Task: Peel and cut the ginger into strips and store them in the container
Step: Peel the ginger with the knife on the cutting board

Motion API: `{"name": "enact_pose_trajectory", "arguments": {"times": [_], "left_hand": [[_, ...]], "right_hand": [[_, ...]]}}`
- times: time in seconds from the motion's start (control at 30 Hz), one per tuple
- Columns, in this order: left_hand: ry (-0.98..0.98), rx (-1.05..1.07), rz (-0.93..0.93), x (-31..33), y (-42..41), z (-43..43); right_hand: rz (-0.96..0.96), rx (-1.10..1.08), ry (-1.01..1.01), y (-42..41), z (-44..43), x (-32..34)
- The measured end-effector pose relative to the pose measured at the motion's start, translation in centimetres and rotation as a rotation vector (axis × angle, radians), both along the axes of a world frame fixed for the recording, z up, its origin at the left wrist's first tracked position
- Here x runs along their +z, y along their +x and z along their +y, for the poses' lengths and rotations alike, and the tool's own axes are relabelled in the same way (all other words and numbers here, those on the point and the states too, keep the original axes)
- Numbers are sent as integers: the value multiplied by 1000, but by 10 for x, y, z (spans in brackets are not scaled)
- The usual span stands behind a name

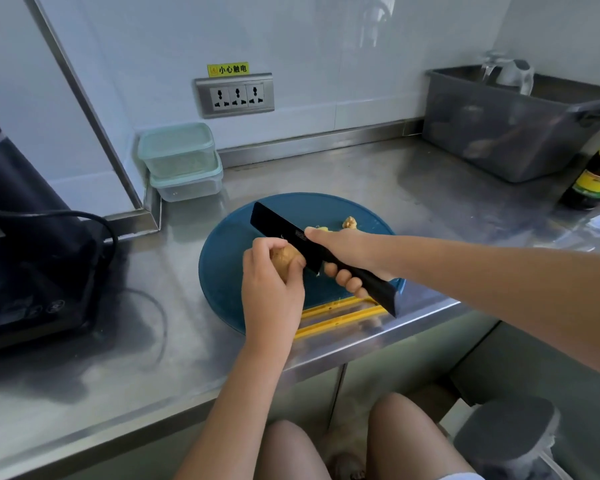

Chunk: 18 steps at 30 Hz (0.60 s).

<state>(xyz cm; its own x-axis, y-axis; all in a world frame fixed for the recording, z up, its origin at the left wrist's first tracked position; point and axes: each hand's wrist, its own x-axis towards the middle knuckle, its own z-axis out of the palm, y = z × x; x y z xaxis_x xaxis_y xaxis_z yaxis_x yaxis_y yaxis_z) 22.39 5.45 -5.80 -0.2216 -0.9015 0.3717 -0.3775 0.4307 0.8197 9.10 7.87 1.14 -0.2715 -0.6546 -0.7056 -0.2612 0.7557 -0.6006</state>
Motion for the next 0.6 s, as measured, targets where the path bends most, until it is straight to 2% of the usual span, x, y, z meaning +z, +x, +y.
{"name": "enact_pose_trajectory", "arguments": {"times": [0.33, 0.6], "left_hand": [[2, 8, -12, 0, 1, -2], [24, 23, -31, 2, -2, 2]], "right_hand": [[0, 182, -165, -36, 3, 16], [204, 270, -368, -43, 2, 27]]}}
